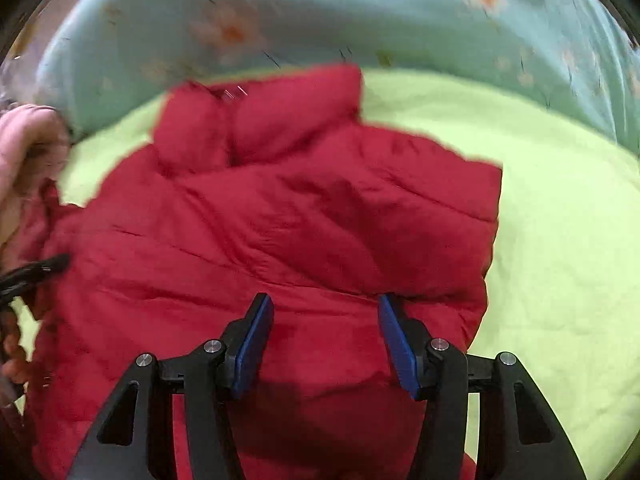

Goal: Fold large clothes

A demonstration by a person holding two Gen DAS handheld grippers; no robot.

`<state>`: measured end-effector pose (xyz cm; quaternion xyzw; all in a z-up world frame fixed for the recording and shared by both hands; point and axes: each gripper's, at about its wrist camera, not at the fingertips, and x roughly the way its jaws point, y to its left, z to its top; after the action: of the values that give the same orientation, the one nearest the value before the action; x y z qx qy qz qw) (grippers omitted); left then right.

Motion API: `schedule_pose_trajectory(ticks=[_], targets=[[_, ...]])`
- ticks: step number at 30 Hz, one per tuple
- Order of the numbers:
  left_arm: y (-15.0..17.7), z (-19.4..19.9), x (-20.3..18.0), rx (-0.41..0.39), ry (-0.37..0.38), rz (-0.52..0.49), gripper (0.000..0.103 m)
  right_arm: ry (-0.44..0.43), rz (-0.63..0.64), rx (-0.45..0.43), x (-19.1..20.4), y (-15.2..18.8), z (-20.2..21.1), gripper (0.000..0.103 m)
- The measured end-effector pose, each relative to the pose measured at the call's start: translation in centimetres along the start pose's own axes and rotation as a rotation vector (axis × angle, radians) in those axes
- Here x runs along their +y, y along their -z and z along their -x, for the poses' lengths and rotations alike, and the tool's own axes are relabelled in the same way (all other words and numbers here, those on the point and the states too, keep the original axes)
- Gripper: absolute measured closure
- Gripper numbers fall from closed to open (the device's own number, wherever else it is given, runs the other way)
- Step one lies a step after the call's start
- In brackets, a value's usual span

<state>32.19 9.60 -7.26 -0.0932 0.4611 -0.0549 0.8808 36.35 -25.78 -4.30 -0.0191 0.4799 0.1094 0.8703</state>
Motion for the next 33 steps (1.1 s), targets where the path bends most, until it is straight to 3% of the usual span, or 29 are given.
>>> schedule_pose_trajectory(ticks=[6, 12, 17, 20, 24, 28, 33], targets=[[0.6, -0.9, 0.5, -0.022, -0.021, 0.002, 0.08, 0.056, 0.002, -0.034, -0.3, 0.8, -1.8, 0.046], [1.6, 3.1, -0.3, -0.081, -0.098, -0.001, 0.068, 0.029, -0.022, -0.03, -0.5, 0.9, -1.1, 0.044], [2.3, 6.8, -2.7, -0.152, -0.031, -0.026, 0.055, -0.001, -0.062, -0.036, -0.8, 0.8, -0.3, 0.044], [2.2, 6.1, -5.5, -0.131, 0.076, -0.081, 0.055, -0.009, -0.083, -0.04, -0.8, 0.8, 0.4, 0.044], [2.3, 3.4, -7.8, -0.074, 0.078, -0.121, 0.055, -0.063, -0.112, -0.073, -0.2, 1.0, 2.4, 0.044], [2.4, 0.6, -6.5, 0.004, 0.04, -0.096, 0.055, -0.105, -0.105, -0.072, 0.4, 2.0, 3.7, 0.044], [2.6, -0.4, -3.9, 0.022, 0.051, -0.033, 0.059, -0.016, -0.086, -0.015, -0.3, 2.8, 2.2, 0.044]])
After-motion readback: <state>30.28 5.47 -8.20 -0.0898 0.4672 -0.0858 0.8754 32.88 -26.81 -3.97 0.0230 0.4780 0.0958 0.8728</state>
